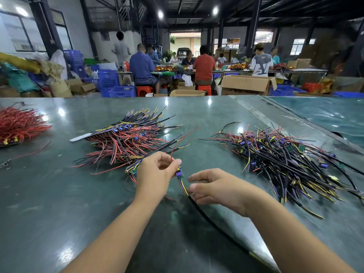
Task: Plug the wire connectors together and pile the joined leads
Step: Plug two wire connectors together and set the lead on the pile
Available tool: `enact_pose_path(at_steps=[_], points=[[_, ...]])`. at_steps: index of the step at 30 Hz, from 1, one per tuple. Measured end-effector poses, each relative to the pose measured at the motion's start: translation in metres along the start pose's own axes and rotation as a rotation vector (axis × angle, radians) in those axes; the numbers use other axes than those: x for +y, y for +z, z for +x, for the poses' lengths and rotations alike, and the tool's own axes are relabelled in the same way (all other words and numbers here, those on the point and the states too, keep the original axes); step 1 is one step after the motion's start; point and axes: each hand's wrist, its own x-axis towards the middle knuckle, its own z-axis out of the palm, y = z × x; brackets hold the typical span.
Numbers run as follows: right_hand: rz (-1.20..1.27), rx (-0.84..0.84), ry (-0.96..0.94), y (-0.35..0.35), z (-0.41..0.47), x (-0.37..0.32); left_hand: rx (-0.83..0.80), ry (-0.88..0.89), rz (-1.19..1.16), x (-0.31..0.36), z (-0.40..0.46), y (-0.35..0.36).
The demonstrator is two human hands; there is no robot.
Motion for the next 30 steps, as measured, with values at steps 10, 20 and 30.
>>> enact_pose_path(at_steps=[10, 20, 30], points=[[-0.173, 0.139, -0.040, 0.011, 0.005, 0.001, -0.157, -0.302, -0.395, 0.006, -0.015, 0.017], [-0.180, 0.030, -0.082, 0.006, -0.001, -0.002, -0.162, -0.350, -0.456, 0.011, -0.001, 0.003], [-0.117, -0.144, -0.089, -0.007, -0.006, -0.001, 0.115, -0.470, -0.737, 0.006, 0.025, -0.025]])
